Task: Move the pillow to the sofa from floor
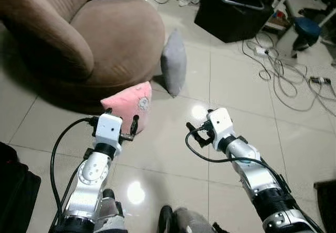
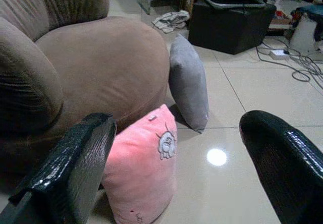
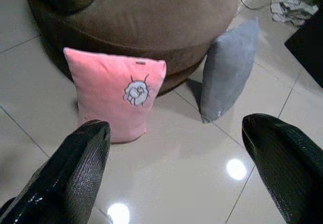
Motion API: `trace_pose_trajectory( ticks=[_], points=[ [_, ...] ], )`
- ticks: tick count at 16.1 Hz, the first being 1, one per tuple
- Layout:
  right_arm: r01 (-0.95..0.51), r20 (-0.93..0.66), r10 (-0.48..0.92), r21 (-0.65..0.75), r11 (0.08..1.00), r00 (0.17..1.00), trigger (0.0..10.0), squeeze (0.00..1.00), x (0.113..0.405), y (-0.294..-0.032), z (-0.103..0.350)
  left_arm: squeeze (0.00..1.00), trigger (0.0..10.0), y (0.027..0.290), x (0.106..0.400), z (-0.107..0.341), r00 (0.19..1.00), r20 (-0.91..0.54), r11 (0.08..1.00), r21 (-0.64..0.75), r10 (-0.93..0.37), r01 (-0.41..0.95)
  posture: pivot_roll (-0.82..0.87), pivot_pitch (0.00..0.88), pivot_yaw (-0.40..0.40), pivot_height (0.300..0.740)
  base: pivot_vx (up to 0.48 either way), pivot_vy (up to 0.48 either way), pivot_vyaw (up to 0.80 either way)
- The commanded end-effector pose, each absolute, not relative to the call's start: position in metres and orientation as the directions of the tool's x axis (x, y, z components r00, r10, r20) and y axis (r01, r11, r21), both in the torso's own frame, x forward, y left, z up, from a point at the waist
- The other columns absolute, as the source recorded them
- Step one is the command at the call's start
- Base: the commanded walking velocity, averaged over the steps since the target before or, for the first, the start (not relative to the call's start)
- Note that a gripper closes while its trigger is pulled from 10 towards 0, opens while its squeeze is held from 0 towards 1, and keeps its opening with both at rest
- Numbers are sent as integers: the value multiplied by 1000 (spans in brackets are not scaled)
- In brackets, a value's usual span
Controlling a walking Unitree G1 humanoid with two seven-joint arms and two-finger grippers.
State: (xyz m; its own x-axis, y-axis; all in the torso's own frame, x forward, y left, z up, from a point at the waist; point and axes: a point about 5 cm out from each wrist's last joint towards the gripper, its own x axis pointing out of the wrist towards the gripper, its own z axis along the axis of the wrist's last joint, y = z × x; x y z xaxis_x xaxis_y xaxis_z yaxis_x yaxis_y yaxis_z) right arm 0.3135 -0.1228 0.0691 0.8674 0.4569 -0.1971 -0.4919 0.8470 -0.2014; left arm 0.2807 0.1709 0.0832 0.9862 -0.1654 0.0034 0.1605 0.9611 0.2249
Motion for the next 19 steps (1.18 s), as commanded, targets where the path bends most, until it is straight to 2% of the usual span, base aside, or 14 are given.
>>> trace_pose_trajectory(
  ticks=[1,6,8,17,19],
  points=[
    [-485,-212,445,-202,851,870,10000,0,311,-131,66,1000,10000,165,280,78,985,-20,962,212,-174,174,27,245,-263,740,446,0,0],
    [-485,-213,445,-205,850,870,10000,0,311,-131,66,1000,10000,164,281,79,984,-16,962,208,-177,177,23,243,-264,740,435,0,0],
    [-484,-212,444,-204,851,871,10000,0,310,-131,66,1000,10000,163,282,79,983,-16,962,203,-183,182,23,243,-264,740,291,382,0],
    [-484,-214,444,-205,850,870,10000,0,309,-133,66,1000,10000,160,283,77,978,-35,957,205,-203,206,12,242,-257,740,0,475,0],
    [-486,-212,446,-207,849,869,10000,0,308,-133,67,1000,10000,159,283,78,977,-33,954,212,-212,215,10,243,-258,740,407,146,0]
  ],
)
